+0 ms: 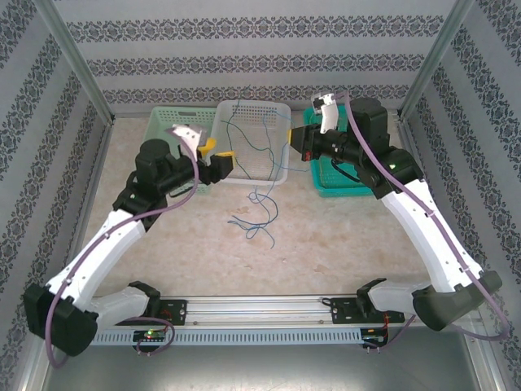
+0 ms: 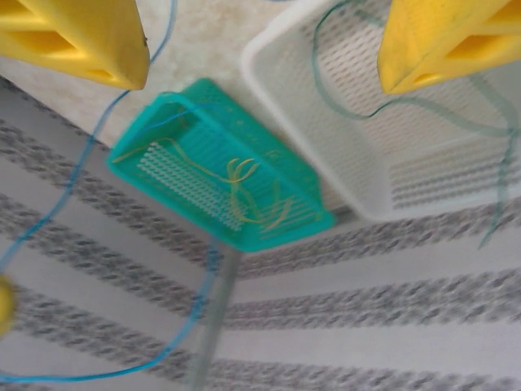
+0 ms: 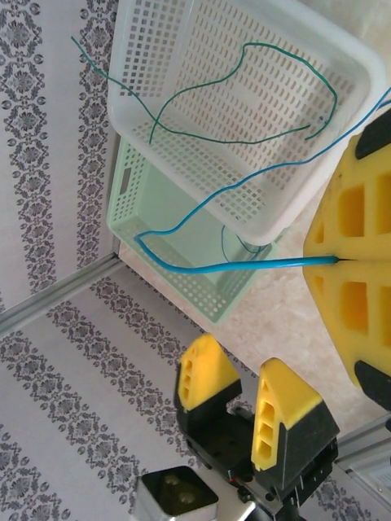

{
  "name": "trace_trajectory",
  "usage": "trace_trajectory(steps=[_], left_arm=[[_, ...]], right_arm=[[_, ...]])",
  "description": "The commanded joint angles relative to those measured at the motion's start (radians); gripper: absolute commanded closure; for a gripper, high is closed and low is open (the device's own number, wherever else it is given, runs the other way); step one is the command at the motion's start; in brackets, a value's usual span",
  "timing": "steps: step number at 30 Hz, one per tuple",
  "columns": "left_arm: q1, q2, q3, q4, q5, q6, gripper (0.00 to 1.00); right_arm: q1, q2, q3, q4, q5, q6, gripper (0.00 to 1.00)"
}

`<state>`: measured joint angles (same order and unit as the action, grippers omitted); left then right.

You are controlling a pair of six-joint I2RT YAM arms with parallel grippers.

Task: Untangle the cables

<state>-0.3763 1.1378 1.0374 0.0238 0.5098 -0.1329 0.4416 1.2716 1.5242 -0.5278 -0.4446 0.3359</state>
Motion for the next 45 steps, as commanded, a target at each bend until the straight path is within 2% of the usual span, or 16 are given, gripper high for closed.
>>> trace_trajectory(steps=[1, 4, 7, 10, 18, 23, 27, 31, 36, 45], left_arm=[[-0.007, 0.077, 0.078, -0.007, 0.267, 0.083, 0.27], [-0.055, 0.125, 0.094, 0.027, 0.287, 0.093, 0.26], [-0.129, 0.162, 0.135, -0.015, 0.207, 0.148, 0.24], [-0.174, 0.210, 0.185, -0.039, 0.201, 0.165, 0.25], [-0.203, 0.323, 0.276, -0.073, 0.198, 0.231, 0.29], [-0.202, 0.390, 0.322, -0.119, 0.190, 0.242, 0.42], [-0.204, 0.410, 0.304, -0.128, 0.180, 0.228, 0.67], [-0.203, 0.394, 0.235, -0.149, 0.136, 0.237, 0.83], [-0.202, 0.346, 0.126, -0.131, 0.066, 0.237, 0.91], [-0.196, 0.299, 0.031, -0.158, -0.020, 0.241, 0.97]], right_arm=[[0.012, 0.016, 0.033, -0.006, -0.020, -0.016, 1.00], [0.017, 0.026, 0.028, 0.007, 0.006, 0.006, 1.00], [0.029, 0.041, 0.036, 0.014, 0.017, 0.026, 1.00], [0.050, 0.054, 0.050, 0.014, 0.032, 0.026, 1.00], [0.085, 0.066, 0.073, 0.013, 0.011, 0.026, 1.00], [0.088, 0.049, 0.073, 0.024, -0.001, 0.041, 1.00], [0.079, 0.040, 0.083, 0.019, 0.021, 0.035, 1.00], [0.033, 0.027, 0.091, 0.020, 0.026, 0.036, 1.00], [-0.030, 0.024, 0.111, -0.007, 0.025, 0.011, 1.00], [-0.128, 0.004, 0.106, -0.029, 0.012, -0.008, 1.00]])
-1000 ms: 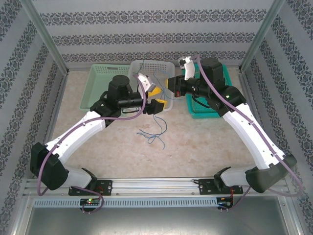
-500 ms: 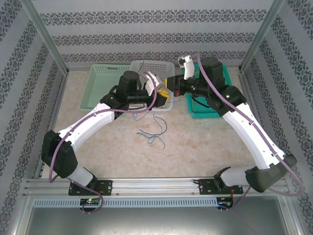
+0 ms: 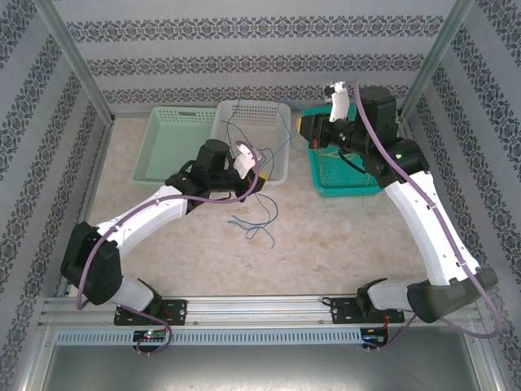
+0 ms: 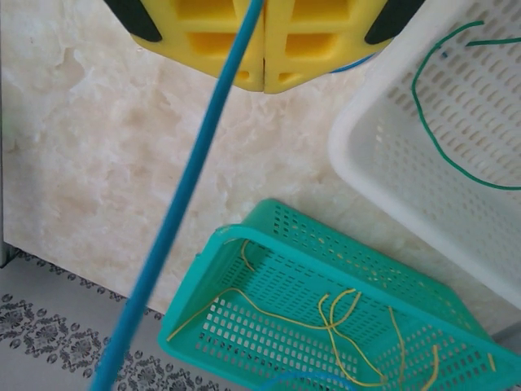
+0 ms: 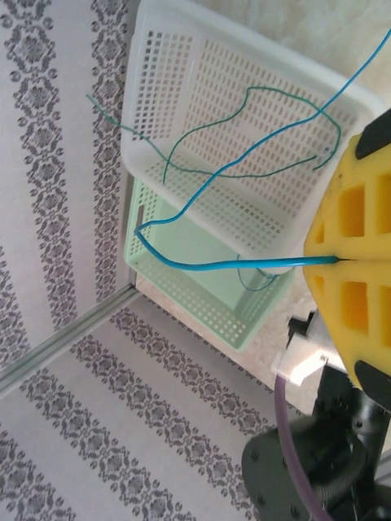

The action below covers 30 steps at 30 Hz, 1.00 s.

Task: Untangle the cables

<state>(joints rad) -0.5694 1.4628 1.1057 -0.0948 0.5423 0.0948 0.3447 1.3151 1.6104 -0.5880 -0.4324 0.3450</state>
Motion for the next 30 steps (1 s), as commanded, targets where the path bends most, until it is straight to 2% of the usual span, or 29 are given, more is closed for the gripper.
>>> trace_trajectory(steps=[1, 10, 15, 21, 25, 30], left_arm=[[0.000, -0.033, -0.050, -0.037, -0.060, 0.008, 0.97], [0.033, -0.101, -0.155, -0.052, -0.143, -0.019, 0.96], [0.041, -0.122, -0.194, -0.030, -0.163, -0.052, 0.90], [0.042, -0.082, -0.151, -0.023, -0.093, -0.054, 0.83], [0.041, -0.041, -0.113, -0.033, -0.074, -0.056, 0.90], [0.041, -0.045, -0.132, -0.021, -0.124, -0.065, 0.97]], right_arm=[[-0.041, -0.043, 0.019, 0.030, -0.001, -0.018, 1.00], [-0.138, -0.054, 0.017, 0.007, 0.027, -0.044, 1.00], [-0.164, -0.049, 0.017, 0.008, 0.040, -0.047, 1.00], [-0.160, -0.043, -0.004, 0.050, -0.020, -0.001, 1.00], [-0.142, -0.043, 0.000, 0.067, -0.031, 0.020, 1.00], [-0.141, -0.050, 0.016, 0.051, -0.015, 0.013, 1.00]])
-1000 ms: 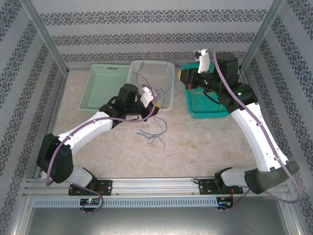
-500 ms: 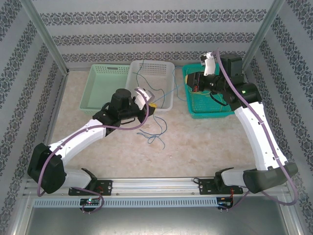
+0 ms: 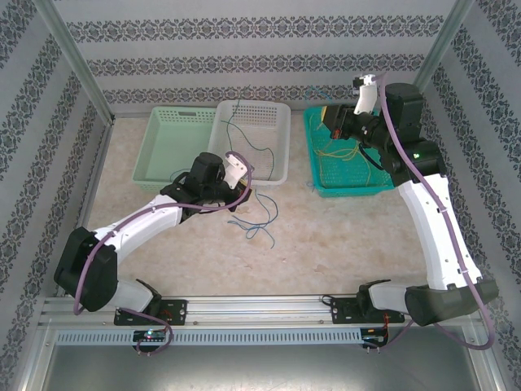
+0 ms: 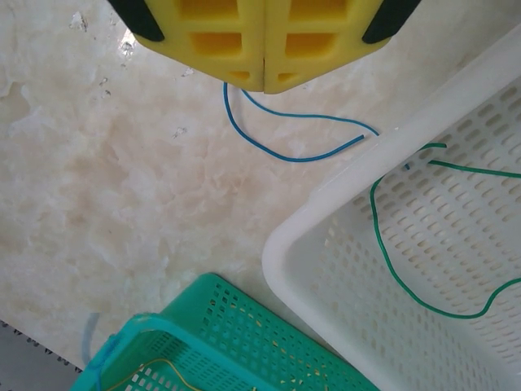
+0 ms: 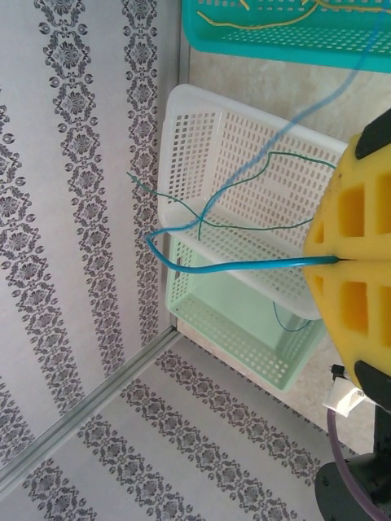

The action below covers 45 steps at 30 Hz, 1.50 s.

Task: Untangle the cables

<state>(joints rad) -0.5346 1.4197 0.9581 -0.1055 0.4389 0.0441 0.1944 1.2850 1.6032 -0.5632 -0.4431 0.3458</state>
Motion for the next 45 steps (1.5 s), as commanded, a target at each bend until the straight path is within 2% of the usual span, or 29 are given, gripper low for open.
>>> trace_trajectory(steps=[1, 7, 8, 9, 12, 14, 16, 20, 24, 26, 30, 35, 40, 45], left_arm=[[0.007, -0.008, 0.010, -0.003, -0.028, -0.019, 0.97], [0.005, -0.103, -0.011, 0.077, -0.076, -0.035, 0.88], [0.005, -0.122, -0.004, 0.092, -0.068, -0.033, 0.83], [0.004, -0.134, 0.006, 0.103, -0.068, -0.032, 0.71], [-0.004, -0.157, 0.048, 0.126, -0.065, -0.018, 0.59], [-0.004, -0.159, 0.073, 0.137, -0.065, -0.016, 0.56], [-0.006, -0.161, 0.095, 0.145, -0.068, -0.010, 0.46], [-0.007, -0.150, 0.136, 0.153, -0.033, 0.009, 0.41], [-0.019, -0.059, 0.235, 0.098, 0.098, 0.047, 0.43], [-0.032, 0.002, 0.294, 0.047, 0.124, 0.072, 0.44], [-0.036, 0.108, 0.389, -0.011, 0.114, 0.045, 0.46], [-0.043, 0.168, 0.417, -0.001, 0.133, 0.025, 0.47], [-0.046, 0.216, 0.432, -0.039, 0.144, 0.033, 0.65], [-0.045, 0.247, 0.406, -0.045, 0.155, 0.035, 0.68]], right_arm=[[0.009, -0.018, 0.027, 0.025, -0.007, 0.012, 1.00], [0.013, -0.009, 0.034, 0.022, -0.024, 0.011, 1.00], [0.016, -0.007, 0.035, 0.022, -0.028, 0.012, 1.00], [0.022, -0.004, 0.037, 0.021, -0.034, 0.011, 1.00], [0.052, 0.011, 0.054, 0.004, -0.038, -0.007, 1.00], [0.072, 0.023, 0.067, -0.012, -0.024, -0.024, 1.00], [0.090, 0.034, 0.079, -0.022, -0.016, -0.035, 1.00], [0.125, 0.060, 0.097, -0.042, 0.002, -0.050, 1.00], [0.155, 0.087, 0.109, -0.042, 0.003, -0.050, 1.00], [0.170, 0.102, 0.120, -0.044, 0.003, -0.049, 1.00], [0.190, 0.118, 0.129, -0.047, 0.001, -0.047, 1.00], [0.198, 0.125, 0.128, -0.037, -0.003, -0.036, 1.00], [0.201, 0.130, 0.139, -0.032, -0.012, -0.033, 1.00], [0.194, 0.127, 0.157, -0.044, -0.006, -0.041, 1.00]])
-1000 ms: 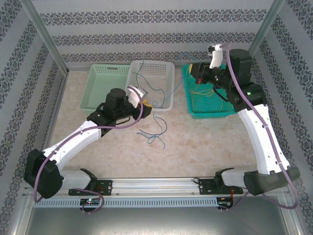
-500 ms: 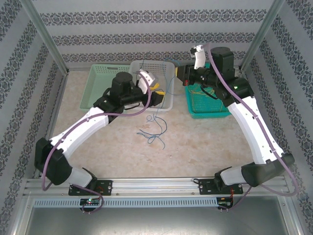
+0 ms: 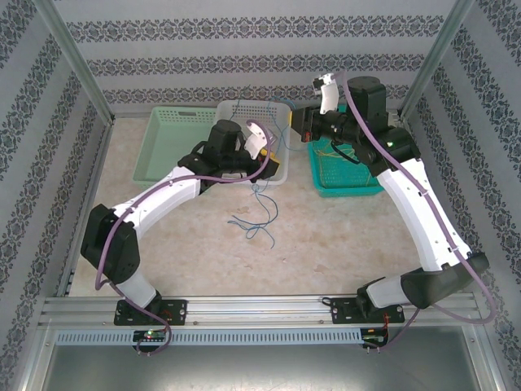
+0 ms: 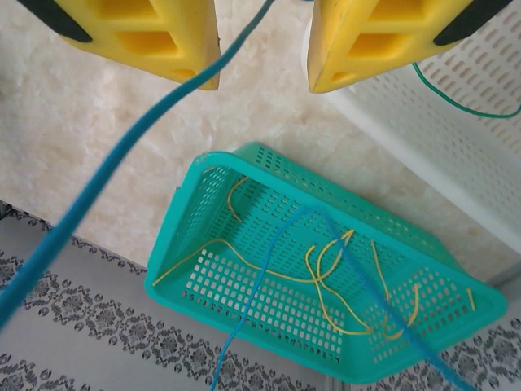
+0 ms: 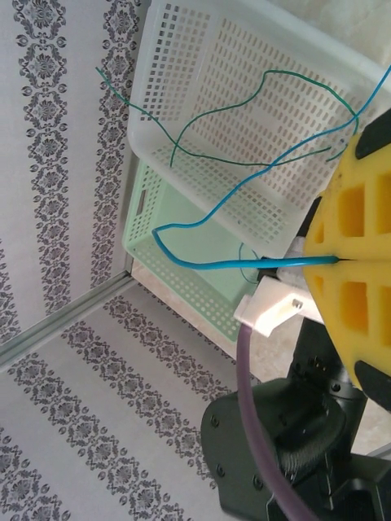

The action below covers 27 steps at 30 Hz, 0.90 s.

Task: Untangle the cables

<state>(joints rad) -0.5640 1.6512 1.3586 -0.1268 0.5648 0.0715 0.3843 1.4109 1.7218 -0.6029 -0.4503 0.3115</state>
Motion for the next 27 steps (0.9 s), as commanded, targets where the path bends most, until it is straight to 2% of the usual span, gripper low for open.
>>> trace_trajectory(steps=[1, 5, 20, 22, 25, 27], left_arm=[[-0.016, 0.018, -0.004, -0.017, 0.029, 0.004, 0.69], [-0.016, 0.030, -0.040, 0.004, 0.021, -0.004, 0.80], [-0.017, 0.016, -0.181, 0.038, -0.008, -0.015, 0.83], [-0.017, 0.012, -0.205, 0.056, -0.009, -0.024, 0.86], [-0.016, 0.010, -0.222, 0.071, -0.016, -0.029, 0.98], [-0.016, 0.011, -0.226, 0.069, -0.024, -0.029, 1.00]], right_arm=[[0.002, 0.000, 0.040, -0.006, 0.000, -0.006, 1.00], [-0.020, -0.005, 0.051, -0.003, -0.014, 0.004, 1.00], [-0.132, -0.013, 0.123, -0.060, -0.039, -0.017, 1.00], [-0.140, -0.017, 0.130, -0.062, -0.045, -0.016, 1.00], [-0.144, -0.018, 0.132, -0.064, -0.050, -0.016, 1.00], [-0.145, -0.019, 0.130, -0.069, -0.050, -0.019, 1.00]])
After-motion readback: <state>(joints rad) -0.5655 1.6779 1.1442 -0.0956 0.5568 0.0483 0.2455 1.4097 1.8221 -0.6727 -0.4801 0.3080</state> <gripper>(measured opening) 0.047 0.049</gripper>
